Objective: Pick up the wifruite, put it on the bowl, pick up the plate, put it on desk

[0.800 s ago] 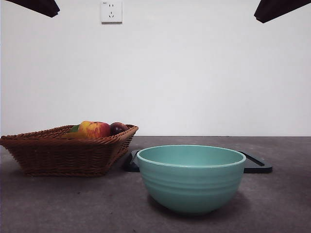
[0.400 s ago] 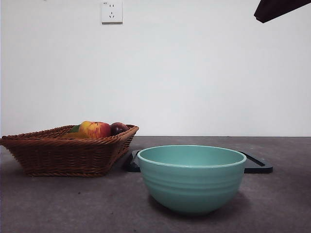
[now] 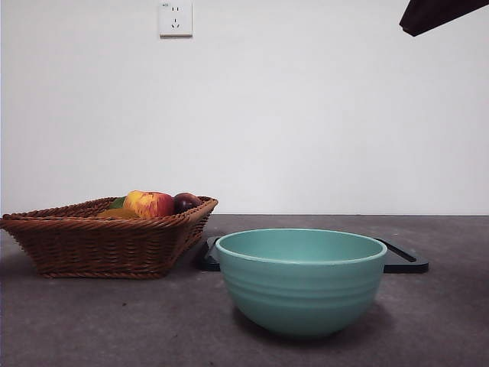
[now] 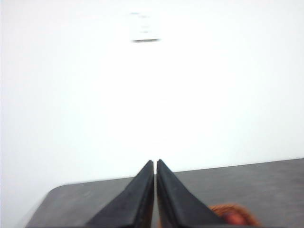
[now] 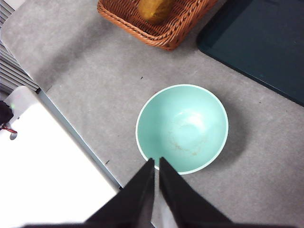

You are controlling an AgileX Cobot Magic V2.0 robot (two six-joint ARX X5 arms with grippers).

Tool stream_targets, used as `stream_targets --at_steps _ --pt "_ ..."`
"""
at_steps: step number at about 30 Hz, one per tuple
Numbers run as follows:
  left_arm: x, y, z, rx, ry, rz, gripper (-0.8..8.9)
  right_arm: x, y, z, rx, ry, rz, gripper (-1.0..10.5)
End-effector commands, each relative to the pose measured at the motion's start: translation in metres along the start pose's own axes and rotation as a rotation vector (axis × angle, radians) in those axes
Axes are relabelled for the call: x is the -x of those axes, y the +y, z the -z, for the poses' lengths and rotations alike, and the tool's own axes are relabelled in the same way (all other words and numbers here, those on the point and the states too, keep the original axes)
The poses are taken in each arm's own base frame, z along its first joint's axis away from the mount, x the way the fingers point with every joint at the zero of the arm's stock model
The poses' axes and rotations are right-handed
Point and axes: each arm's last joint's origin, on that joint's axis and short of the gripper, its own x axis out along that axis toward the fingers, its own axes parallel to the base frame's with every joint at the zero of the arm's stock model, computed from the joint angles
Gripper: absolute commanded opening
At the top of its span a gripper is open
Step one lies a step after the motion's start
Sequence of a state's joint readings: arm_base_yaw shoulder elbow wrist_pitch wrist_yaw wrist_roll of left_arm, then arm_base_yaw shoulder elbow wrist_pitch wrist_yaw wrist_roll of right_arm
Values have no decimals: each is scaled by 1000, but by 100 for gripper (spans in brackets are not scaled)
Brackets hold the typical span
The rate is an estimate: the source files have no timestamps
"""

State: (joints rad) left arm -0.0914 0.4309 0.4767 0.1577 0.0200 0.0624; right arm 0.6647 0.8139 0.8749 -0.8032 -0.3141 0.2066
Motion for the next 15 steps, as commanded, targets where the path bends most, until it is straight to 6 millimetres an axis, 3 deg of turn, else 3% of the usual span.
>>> stream_targets --at_steps 1,8,15 --pt "8 2 26 -13 42 -43 7 2 3 -5 19 -15 -9 6" --pt "29 2 81 -17 103 -88 7 2 3 -5 19 -16 -9 6" --pt "39 1 114 -18 160 -114 7 2 3 -5 19 -16 -9 6"
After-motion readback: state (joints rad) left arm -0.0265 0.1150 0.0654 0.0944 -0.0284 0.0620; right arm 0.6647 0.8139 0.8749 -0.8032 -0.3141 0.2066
